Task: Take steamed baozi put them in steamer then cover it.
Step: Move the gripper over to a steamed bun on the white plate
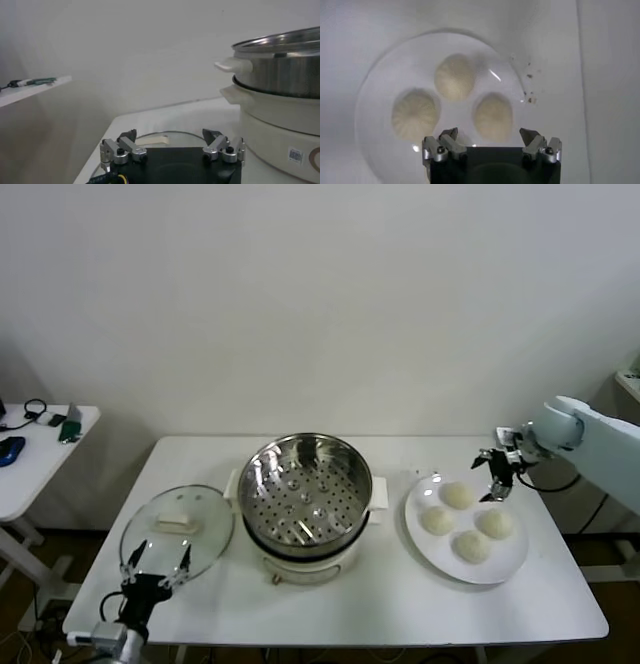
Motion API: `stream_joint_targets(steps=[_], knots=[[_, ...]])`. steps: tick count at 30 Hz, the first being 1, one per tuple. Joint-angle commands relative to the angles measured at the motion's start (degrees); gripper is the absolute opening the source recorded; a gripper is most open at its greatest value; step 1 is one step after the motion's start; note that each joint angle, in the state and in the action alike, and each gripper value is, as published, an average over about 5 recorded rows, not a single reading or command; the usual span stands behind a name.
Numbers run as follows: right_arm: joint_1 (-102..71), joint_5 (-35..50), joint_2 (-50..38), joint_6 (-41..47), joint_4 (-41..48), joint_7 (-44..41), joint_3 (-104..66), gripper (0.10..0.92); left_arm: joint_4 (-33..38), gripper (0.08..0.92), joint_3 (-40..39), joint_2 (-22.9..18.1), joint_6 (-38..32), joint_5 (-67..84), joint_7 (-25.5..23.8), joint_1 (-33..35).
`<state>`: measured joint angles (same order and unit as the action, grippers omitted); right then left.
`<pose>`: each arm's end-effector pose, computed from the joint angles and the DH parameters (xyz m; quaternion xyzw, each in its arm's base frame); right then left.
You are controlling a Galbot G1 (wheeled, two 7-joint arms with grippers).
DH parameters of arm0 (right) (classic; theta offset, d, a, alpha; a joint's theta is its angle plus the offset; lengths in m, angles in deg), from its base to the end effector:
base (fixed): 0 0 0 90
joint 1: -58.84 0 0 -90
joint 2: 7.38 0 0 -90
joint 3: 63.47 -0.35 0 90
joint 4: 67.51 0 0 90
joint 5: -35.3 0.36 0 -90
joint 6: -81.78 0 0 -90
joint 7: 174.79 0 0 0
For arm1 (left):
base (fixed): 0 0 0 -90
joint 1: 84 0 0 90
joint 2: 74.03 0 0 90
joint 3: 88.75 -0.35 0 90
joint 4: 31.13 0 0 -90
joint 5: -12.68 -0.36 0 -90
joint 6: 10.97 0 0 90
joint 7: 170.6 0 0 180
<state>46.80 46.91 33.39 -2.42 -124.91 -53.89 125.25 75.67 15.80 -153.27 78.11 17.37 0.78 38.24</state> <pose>0.5599 -0.2162 -0.1664 0.4741 -0.5735 0.5142 0.4265 0.1619 0.1310 -0.3687 0.0059 -0.9892 -0.0888 0.1168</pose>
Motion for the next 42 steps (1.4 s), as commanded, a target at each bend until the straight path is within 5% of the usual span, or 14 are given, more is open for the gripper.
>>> stream_joint_targets(steps=[1,21,42], knots=[[1.5,0.4,5.9,-0.8,8.1,-2.5,5.4,0.823,-0.1,0.823,0.0,0.0,0.1,0.0,-0.1,-0.1],[-6.7,-5.0,17.4,-6.9,26.1,-1.1,-3.2,0.823,-2.5,0.823,0.0,-0.5,-0.4,-0.3,0.0,0.0],[-8.1,-5.6,18.9,-7.2,27.4,-1.0,-4.3,0.764,-2.9,0.823,0.1,-0.6,-0.6,-0.7,-0.1,-0.4]])
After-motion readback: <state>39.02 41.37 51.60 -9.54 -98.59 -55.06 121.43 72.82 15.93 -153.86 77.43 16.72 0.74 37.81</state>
